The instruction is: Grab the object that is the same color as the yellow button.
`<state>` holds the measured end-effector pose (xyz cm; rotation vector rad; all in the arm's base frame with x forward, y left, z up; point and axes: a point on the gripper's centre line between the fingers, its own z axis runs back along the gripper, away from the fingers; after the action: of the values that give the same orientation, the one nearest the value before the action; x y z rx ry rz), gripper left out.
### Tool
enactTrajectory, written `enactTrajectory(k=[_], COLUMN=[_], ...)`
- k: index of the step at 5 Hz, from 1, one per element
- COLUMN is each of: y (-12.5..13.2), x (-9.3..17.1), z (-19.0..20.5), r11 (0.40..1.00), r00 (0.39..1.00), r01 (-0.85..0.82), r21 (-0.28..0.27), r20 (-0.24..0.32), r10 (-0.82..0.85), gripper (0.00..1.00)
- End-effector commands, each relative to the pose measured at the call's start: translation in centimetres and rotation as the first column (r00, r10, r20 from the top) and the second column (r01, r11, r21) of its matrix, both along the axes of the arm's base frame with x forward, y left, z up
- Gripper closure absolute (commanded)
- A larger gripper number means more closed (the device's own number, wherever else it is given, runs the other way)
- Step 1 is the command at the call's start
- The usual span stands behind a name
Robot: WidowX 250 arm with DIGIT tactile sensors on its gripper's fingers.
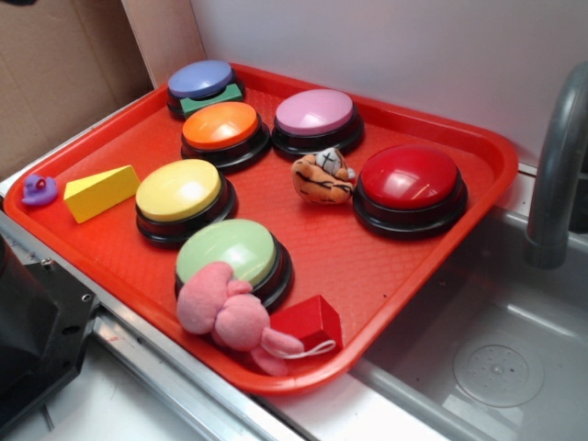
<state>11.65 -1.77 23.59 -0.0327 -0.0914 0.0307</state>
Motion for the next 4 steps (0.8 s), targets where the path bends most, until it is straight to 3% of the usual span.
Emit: enactTrajectory(k=[1, 2, 3, 4], y=[0.0, 2.7, 5.0, 7.2], x=[0.0, 0.2, 0.7, 1.6], z=[0.0, -1.5, -3.4, -5.8], r11=[1.000, 1.000, 0.998, 0.993], r00=[1.000, 1.000, 0.998, 0.996], r01=[0.000, 0.016, 0.058, 0.090], r21=[0.000, 0.018, 0.029, 0.080], r20=[0.000, 0.015, -0.004, 0.011], r10=[0.000, -0.016, -0.058, -0.091], gripper=[0.00, 0.00, 0.00, 0.00])
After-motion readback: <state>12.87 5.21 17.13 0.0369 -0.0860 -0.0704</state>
